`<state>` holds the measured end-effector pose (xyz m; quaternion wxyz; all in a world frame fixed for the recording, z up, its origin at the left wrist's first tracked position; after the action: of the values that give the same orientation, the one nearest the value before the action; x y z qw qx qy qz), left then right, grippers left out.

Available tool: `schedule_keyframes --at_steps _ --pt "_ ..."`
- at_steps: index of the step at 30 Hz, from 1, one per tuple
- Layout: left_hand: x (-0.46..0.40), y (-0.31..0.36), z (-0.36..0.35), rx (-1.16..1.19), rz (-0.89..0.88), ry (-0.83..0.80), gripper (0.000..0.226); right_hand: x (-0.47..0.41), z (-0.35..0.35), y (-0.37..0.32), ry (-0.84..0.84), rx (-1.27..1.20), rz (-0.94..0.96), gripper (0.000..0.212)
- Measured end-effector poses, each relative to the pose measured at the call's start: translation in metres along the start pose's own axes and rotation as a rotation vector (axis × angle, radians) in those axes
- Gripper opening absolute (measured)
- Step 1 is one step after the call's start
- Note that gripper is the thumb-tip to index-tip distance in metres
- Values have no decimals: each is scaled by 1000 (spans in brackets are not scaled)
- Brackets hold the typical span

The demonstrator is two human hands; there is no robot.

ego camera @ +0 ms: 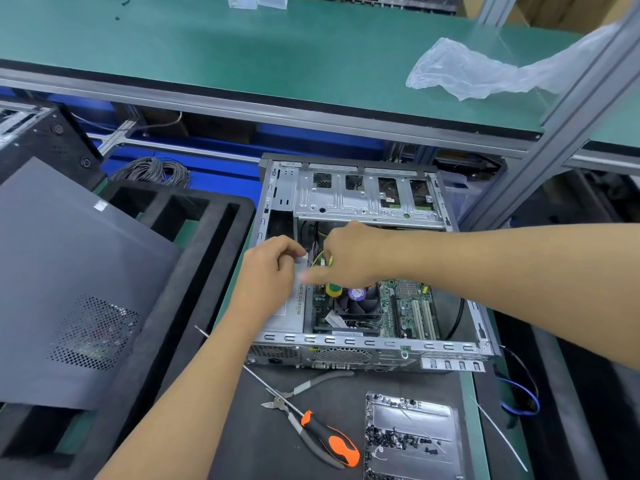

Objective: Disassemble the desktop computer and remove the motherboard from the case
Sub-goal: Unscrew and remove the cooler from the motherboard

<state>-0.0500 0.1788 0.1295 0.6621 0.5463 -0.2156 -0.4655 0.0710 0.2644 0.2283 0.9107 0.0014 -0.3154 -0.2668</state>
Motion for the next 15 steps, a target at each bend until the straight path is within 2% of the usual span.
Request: schedule_keyframes --at_steps 1,3,5,8,10,12,15 --pt "0 0 0 -1 -5 -5 34 -1 2 -2 -25 27 -3 51" --pt "0 1 0 -12 -15 -5 34 -2 5 -7 -14 269 80 32" --pt "0 1 0 -18 -6 0 36 -2 3 -10 108 520 171 24" --pt "0 0 0 -19 5 -2 36 0 -2 -12 262 716 414 29" --pt "0 0 1 -19 10 -5 36 -1 -1 -8 301 636 447 27" --pt "0 0 0 -6 15 -4 35 -3 0 -2 300 376 300 36" --pt "1 0 0 0 14 2 35 -9 -6 2 196 68 53 64"
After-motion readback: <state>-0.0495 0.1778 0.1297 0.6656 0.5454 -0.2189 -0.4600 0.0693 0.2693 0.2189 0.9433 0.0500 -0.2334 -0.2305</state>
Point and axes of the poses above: each hand's wrist, its own x-axis away from the middle knuckle, its own z-axis out of the back of the hand, y = z × x, the point moved 1 cm from there along -x, towards the middle knuckle, and after that the axes turned 15 degrees about x, right-handed, at the moved point
